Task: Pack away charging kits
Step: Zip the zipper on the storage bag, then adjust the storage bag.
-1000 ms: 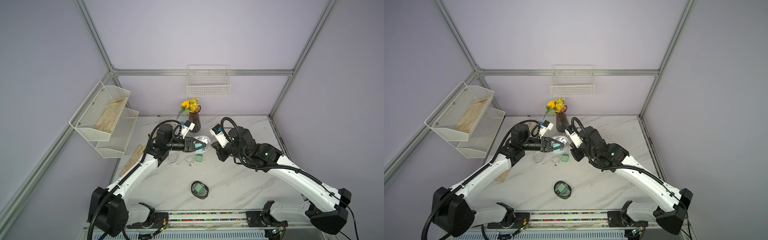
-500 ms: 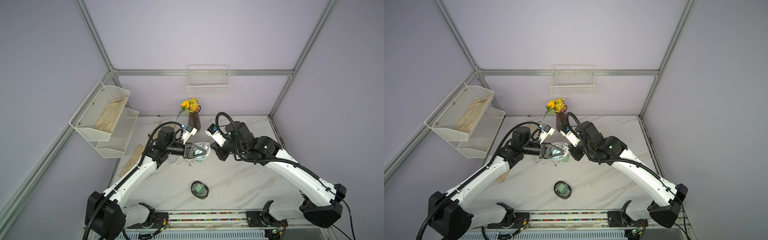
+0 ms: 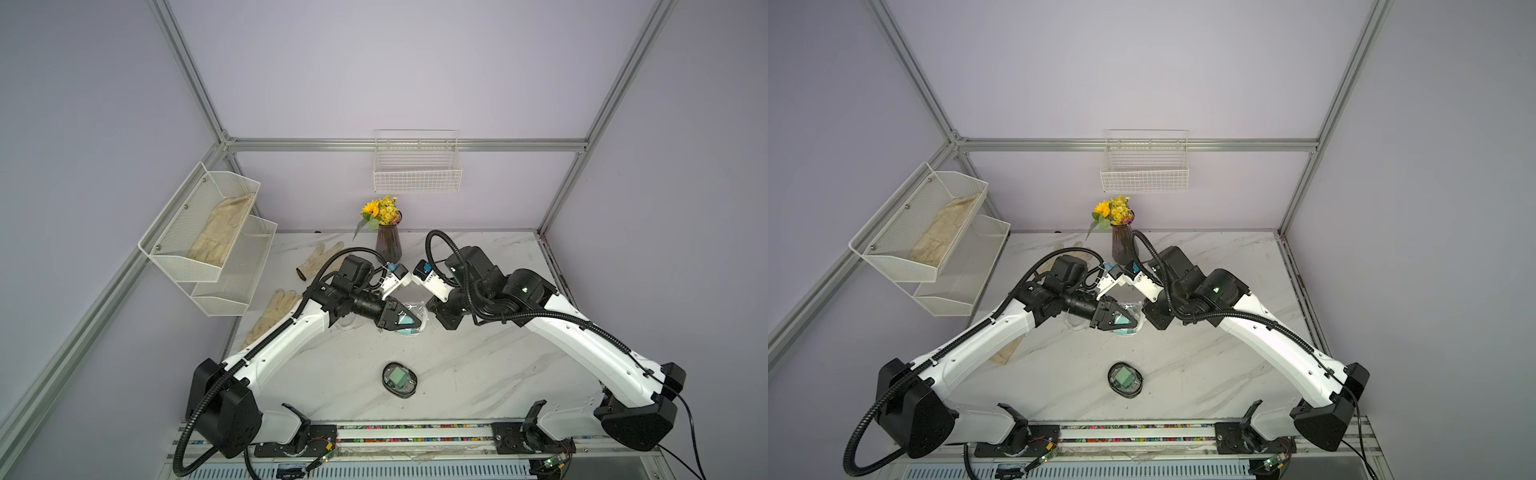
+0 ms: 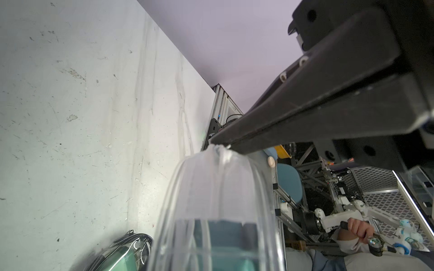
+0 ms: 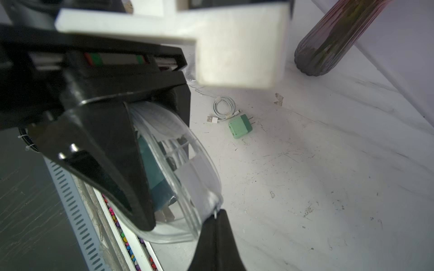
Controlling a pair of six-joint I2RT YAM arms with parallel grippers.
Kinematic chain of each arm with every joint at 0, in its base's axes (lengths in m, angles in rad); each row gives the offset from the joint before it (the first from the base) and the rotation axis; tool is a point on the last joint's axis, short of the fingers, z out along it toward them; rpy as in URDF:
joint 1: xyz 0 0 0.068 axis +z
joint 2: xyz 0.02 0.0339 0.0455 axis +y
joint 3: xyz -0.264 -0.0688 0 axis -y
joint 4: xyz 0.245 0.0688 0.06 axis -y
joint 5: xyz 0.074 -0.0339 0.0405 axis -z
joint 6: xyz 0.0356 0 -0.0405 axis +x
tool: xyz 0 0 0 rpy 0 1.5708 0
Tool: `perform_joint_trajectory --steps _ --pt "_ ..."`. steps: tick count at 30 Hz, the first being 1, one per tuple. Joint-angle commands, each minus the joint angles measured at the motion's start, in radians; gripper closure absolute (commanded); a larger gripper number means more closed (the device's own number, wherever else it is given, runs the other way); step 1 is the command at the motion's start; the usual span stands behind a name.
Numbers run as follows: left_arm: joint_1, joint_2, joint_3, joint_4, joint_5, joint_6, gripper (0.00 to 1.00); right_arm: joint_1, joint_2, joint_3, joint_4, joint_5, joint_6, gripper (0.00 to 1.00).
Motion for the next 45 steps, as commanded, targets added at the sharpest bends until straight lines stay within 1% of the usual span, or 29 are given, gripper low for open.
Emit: perform_joint_trajectory --steps 1,5,9,12,15,18,20,23,25,26,28,30,32,33,35,36,37,38,40,41,43,45 --pt "-0.078 0.06 0.056 -0.261 -0.002 0.141 1.0 -0.006 -0.06 0.099 0.281 -0.075 -0.04 1.0" --pt "-0.098 0.049 0.04 -0.277 -0.011 0.165 1.0 -0.007 -0.042 0.129 0.243 -0.168 -0.041 1.0" --pt "-0.12 0.045 0.047 -0.287 -0.029 0.171 1.0 -0.005 0.022 0.148 0.163 -0.272 -0.044 1.0" --pt "-0.122 0.063 0.033 -0.294 -0.057 0.183 1.0 -0.002 0.035 0.189 0.127 -0.307 -0.041 1.0" --pt "-0.123 0.089 0.042 -0.294 -0.048 0.194 1.0 0.01 0.034 0.184 0.113 -0.29 -0.035 1.0" --pt "-0.134 0.117 0.059 -0.294 -0.068 0.204 1.0 0.016 0.035 0.159 0.125 -0.294 -0.039 1.0" --pt "-0.145 0.134 0.068 -0.297 -0.056 0.211 1.0 0.019 0.037 0.163 0.139 -0.307 -0.045 1.0" --pt "-0.166 0.133 0.069 -0.296 -0.07 0.217 1.0 0.017 0.009 0.157 0.193 -0.334 -0.064 1.0" --pt "-0.162 0.12 0.067 -0.293 -0.065 0.213 1.0 0.014 0.005 0.147 0.211 -0.318 -0.076 1.0" --pt "-0.159 0.106 0.062 -0.27 -0.06 0.196 1.0 0.013 0.018 0.154 0.201 -0.303 -0.063 1.0" --pt "-0.153 0.079 0.059 -0.236 -0.085 0.165 1.0 0.005 0.03 0.157 0.188 -0.275 -0.032 1.0" --pt "-0.141 0.067 0.056 -0.224 -0.076 0.158 1.0 -0.017 0.007 0.139 0.2 -0.252 0.001 1.0" --pt "-0.136 0.064 0.051 -0.223 -0.052 0.159 1.0 -0.074 -0.044 0.106 0.216 -0.286 0.044 1.0" --pt "-0.135 0.064 0.051 -0.226 -0.049 0.159 1.0 -0.108 -0.065 0.087 0.219 -0.337 0.07 0.89" --pt "-0.133 0.058 0.054 -0.229 -0.052 0.158 1.0 -0.178 -0.118 0.027 0.218 -0.458 0.123 0.6" --pt "-0.13 0.053 0.055 -0.229 -0.056 0.155 1.0 -0.196 -0.147 -0.008 0.223 -0.484 0.148 0.51" --pt "-0.124 0.044 0.053 -0.223 -0.049 0.148 1.0 -0.207 -0.179 -0.054 0.23 -0.52 0.172 0.46" --pt "-0.118 0.04 0.052 -0.214 -0.039 0.137 1.0 -0.211 -0.208 -0.1 0.24 -0.544 0.197 0.43" --pt "-0.108 0.03 0.049 -0.192 -0.014 0.116 1.0 -0.214 -0.25 -0.176 0.274 -0.569 0.259 0.4" --pt "-0.102 0.024 0.047 -0.182 0.006 0.107 1.0 -0.214 -0.267 -0.223 0.302 -0.603 0.288 0.39" --pt "-0.098 0.023 0.051 -0.171 -0.024 0.085 1.0 -0.215 -0.294 -0.306 0.359 -0.649 0.35 0.38" --pt "-0.096 -0.021 0.053 -0.169 -0.035 0.082 1.0 -0.215 -0.313 -0.385 0.422 -0.701 0.395 0.34"
